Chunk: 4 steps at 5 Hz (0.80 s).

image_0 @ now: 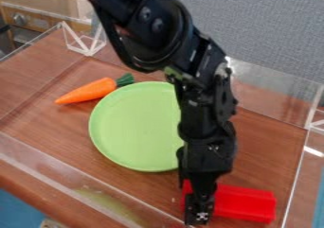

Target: Put the red object on the green plate

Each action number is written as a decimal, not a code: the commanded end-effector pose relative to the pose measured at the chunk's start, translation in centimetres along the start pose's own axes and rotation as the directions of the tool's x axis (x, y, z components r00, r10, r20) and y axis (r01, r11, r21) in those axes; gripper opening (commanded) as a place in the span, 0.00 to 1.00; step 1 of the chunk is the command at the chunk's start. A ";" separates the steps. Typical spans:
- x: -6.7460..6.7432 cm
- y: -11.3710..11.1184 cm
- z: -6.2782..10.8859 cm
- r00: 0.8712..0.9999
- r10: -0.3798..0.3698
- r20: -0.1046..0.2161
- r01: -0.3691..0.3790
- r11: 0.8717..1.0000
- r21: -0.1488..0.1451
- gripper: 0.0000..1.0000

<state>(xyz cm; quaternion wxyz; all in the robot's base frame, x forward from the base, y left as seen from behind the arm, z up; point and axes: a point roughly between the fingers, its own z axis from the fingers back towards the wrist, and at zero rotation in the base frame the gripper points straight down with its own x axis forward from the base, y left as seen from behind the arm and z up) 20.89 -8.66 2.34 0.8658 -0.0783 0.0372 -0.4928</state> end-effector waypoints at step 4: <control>0.2 -0.8 -0.1 0.997 -0.068 -0.040 0.065 0.996 -0.059 0.00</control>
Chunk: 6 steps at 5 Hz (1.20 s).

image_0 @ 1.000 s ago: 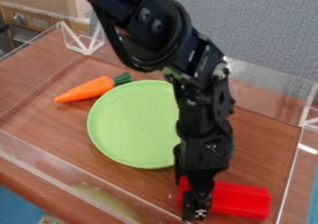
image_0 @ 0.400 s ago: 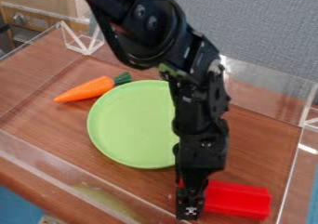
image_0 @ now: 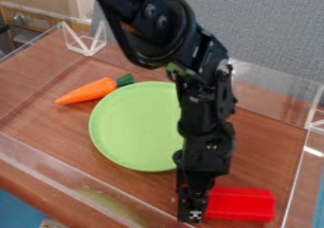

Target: Put the red object on the green plate

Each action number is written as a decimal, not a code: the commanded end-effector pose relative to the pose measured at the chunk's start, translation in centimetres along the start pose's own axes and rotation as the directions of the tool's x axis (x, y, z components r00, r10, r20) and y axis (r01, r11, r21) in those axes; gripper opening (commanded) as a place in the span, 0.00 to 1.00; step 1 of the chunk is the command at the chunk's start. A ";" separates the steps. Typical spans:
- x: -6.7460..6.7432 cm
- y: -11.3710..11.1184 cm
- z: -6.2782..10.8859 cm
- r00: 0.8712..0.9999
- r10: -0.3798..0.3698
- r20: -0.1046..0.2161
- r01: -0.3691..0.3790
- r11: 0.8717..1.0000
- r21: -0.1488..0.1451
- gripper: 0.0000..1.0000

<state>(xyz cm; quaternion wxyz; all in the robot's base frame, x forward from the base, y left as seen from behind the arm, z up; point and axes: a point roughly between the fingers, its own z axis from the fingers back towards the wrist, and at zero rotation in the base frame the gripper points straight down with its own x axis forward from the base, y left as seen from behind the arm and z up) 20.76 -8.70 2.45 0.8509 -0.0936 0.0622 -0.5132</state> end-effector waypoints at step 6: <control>1.2 -0.7 5.5 0.995 0.097 0.033 -0.098 0.994 0.049 0.00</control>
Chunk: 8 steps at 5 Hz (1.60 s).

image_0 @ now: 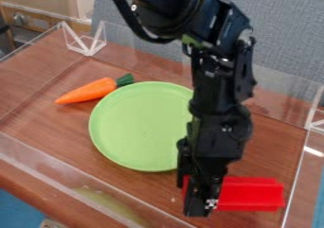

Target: Put the red object on the green plate

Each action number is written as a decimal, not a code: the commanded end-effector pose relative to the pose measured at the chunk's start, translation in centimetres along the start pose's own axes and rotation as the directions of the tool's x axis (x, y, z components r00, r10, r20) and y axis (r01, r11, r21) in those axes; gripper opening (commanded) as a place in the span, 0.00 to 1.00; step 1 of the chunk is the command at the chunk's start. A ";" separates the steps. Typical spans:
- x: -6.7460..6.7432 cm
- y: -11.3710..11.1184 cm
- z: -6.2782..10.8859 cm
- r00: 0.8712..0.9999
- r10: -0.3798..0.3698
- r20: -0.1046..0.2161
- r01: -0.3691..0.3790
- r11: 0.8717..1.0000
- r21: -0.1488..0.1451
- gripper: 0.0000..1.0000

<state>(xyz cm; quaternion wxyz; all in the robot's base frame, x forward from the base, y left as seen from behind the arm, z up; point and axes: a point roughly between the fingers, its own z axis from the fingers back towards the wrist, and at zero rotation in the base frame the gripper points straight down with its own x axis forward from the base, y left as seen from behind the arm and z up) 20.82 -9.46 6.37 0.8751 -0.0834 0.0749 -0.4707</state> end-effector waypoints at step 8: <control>1.0 2.2 4.7 0.988 0.133 0.084 -0.141 0.985 0.102 0.00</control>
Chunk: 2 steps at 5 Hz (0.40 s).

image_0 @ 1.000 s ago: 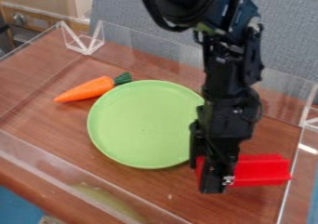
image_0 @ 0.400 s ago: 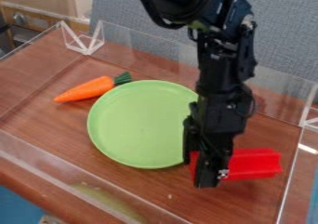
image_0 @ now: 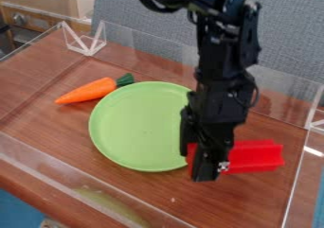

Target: Put the red object on the green plate

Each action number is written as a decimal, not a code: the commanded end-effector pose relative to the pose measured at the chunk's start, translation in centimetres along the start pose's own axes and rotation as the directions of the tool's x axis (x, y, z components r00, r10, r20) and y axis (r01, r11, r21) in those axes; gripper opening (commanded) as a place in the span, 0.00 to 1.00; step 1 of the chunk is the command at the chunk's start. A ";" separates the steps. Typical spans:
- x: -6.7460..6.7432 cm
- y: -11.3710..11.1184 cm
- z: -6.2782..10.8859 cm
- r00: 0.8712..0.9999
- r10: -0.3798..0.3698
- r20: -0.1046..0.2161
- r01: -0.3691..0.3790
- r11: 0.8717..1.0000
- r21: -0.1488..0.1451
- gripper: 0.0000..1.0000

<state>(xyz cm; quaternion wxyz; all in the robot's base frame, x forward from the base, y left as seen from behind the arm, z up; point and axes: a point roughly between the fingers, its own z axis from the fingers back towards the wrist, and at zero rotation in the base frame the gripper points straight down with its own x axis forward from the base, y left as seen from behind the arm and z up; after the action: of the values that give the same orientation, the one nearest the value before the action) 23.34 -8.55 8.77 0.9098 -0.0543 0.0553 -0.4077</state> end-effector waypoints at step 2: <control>3.5 1.2 3.6 0.999 0.019 0.050 -0.022 0.998 0.057 0.00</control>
<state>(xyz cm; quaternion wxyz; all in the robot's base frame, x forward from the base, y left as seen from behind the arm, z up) 26.58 -9.80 10.66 0.9150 -0.0406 0.0441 -0.3989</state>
